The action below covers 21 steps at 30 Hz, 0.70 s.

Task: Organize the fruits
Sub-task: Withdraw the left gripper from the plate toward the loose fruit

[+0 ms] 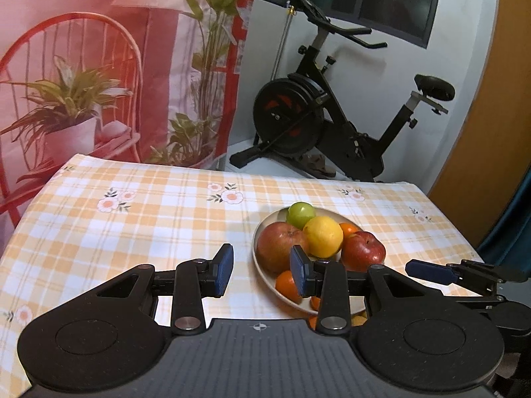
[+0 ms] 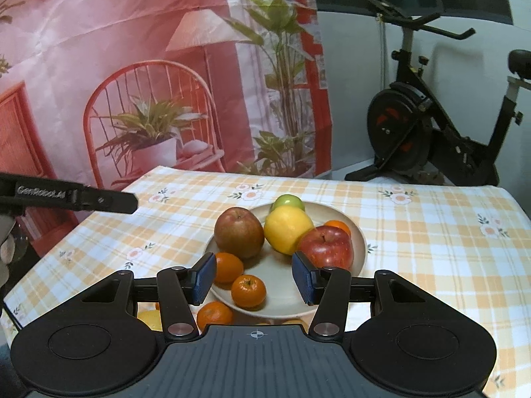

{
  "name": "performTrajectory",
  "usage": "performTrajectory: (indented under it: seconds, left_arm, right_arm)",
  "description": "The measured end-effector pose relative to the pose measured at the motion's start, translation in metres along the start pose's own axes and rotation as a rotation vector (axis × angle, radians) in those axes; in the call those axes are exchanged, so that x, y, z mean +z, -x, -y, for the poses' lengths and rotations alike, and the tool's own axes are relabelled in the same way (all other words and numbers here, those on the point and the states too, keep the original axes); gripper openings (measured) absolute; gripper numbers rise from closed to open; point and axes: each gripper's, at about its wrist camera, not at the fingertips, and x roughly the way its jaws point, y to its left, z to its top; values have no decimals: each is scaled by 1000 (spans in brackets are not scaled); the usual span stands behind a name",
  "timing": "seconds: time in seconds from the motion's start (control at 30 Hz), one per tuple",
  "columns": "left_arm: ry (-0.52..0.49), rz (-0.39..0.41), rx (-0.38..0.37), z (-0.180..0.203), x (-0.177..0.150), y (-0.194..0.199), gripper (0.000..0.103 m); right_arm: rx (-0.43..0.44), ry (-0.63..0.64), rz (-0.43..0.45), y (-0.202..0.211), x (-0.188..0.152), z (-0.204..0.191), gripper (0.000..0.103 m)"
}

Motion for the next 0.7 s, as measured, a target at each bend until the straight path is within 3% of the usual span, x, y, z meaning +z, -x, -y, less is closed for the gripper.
performTrajectory:
  seconds: [0.33,0.7]
  left_arm:
    - [58,77,54,-4,-20,29,39]
    - [133,30,59,-18,-41,26,39]
  right_arm:
    - [-1,-47,41,11,-19,-4,48]
    - [-8,-42,10,8,-35,-11,48]
